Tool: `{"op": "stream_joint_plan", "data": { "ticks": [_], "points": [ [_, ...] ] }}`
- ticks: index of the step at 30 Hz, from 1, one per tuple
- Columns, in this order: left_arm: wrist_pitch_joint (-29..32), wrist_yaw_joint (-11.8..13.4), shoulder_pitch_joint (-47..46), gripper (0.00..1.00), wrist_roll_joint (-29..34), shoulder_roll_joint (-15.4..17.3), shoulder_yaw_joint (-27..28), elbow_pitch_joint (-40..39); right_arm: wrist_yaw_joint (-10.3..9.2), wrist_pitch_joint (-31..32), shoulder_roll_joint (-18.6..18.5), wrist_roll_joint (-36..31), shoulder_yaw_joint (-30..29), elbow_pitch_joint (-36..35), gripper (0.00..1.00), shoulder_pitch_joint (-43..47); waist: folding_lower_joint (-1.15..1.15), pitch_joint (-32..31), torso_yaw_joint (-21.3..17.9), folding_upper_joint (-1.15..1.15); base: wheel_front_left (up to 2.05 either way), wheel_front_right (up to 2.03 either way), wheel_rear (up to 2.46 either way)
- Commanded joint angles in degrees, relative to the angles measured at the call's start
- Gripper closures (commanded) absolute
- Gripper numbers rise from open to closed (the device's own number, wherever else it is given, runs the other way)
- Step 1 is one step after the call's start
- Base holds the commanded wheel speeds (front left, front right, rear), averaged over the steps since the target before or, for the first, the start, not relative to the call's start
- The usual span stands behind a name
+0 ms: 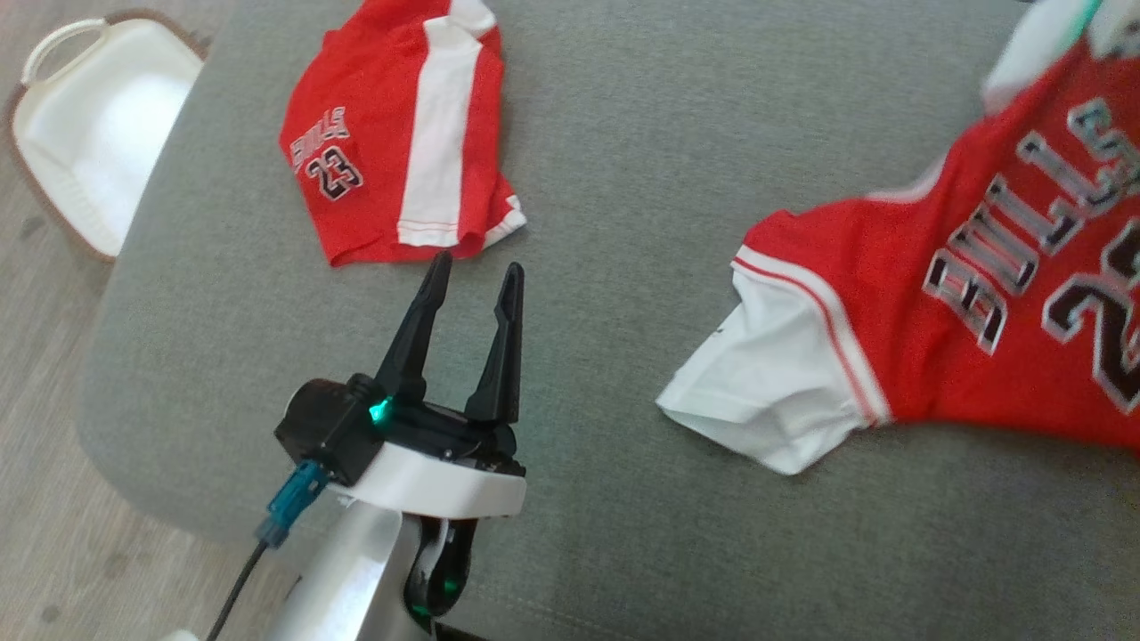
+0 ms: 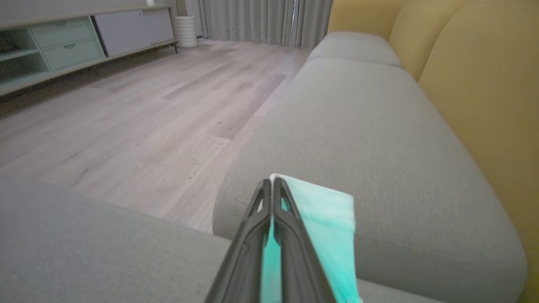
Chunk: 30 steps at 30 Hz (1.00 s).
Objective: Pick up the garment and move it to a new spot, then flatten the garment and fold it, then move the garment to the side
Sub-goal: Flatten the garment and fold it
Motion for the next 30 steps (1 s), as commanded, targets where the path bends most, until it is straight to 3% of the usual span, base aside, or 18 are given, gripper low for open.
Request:
{"op": "stream_joint_plan", "data": {
  "ticks": [1, 3, 4, 5, 12, 20, 24, 30],
  "points": [
    [-0.54, 0.28, -1.42, 0.00, -0.29, 0.21, 1.44, -2.05, -0.04, -0.77, 0.52, -0.55, 0.38, -1.54, 1.00, -1.91, 0.00, 0.14, 0.63, 0.00, 0.00, 0.00, 0.00],
    [-0.54, 0.42, -1.13, 0.00, -0.69, 0.21, 1.24, -2.26, -0.04, -2.97, -0.03, -4.34, -0.89, 0.61, 1.00, -4.66, 0.00, 0.28, 1.82, 0.00, 0.00, 0.00, 0.00],
    [-0.54, 0.48, -1.03, 0.00, -0.85, 0.21, 1.21, -2.37, -0.04, -3.52, -0.16, -5.87, -0.92, 1.26, 0.56, -5.32, 0.00, 0.35, 2.15, 0.00, 0.00, 0.00, 0.00],
    [-0.54, 0.55, -0.95, 0.00, -1.00, 0.21, 1.18, -2.50, -0.04, -3.96, -0.31, -7.21, -1.19, 1.89, 0.00, -5.89, 0.00, 0.45, 2.44, 0.00, 0.00, 0.00, 0.00],
    [-0.54, 1.37, -0.36, 0.00, -1.38, 0.21, 2.28, -2.95, -0.04, -7.31, 1.99, -12.28, -5.10, 5.39, 0.00, -5.08, 0.00, -0.32, 1.39, 0.00, 0.00, 0.00, 0.00],
    [-0.54, 0.85, 0.63, 0.00, 0.86, 0.21, 6.87, -2.84, -0.04, -16.32, 9.35, -10.27, -5.53, 5.80, 0.00, 2.75, 0.00, -5.22, -6.88, 0.00, 0.00, 0.00, 0.00],
    [-0.54, 0.24, 1.79, 0.00, 2.46, 0.21, 9.41, -2.78, -0.04, -17.36, 12.87, -7.35, -5.19, 0.90, 0.00, 8.72, 0.00, -7.81, -12.57, 0.00, 0.00, 0.00, 0.00],
    [-0.54, -0.71, 3.63, 0.00, 4.04, 0.21, 11.30, -2.40, -0.04, -17.43, 14.91, -1.07, -2.30, -14.45, 0.00, 24.42, 0.00, -11.07, -19.25, 0.00, 0.00, 0.00, 0.00]
  ]
}}
